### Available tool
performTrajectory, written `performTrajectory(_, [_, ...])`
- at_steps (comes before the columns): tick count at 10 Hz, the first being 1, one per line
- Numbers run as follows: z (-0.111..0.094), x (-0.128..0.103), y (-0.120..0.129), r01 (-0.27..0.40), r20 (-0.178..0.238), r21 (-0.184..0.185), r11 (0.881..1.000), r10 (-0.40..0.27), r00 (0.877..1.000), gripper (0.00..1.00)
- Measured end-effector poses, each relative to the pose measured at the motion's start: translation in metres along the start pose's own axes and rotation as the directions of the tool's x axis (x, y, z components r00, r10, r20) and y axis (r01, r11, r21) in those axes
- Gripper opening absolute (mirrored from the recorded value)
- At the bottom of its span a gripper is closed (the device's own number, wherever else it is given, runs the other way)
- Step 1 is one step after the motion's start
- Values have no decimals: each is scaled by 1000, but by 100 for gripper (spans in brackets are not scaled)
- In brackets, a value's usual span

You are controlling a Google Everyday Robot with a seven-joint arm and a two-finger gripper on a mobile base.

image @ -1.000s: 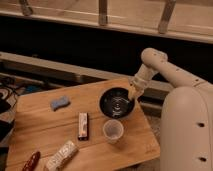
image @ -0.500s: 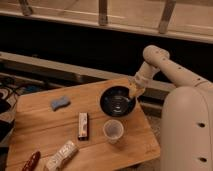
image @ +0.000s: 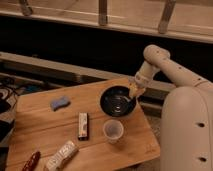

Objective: Pick up the ceramic bowl

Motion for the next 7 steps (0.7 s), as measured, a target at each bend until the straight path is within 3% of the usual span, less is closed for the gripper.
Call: performTrajectory(7, [-1, 3, 0, 5, -8, -17, 1000, -5, 1000, 0])
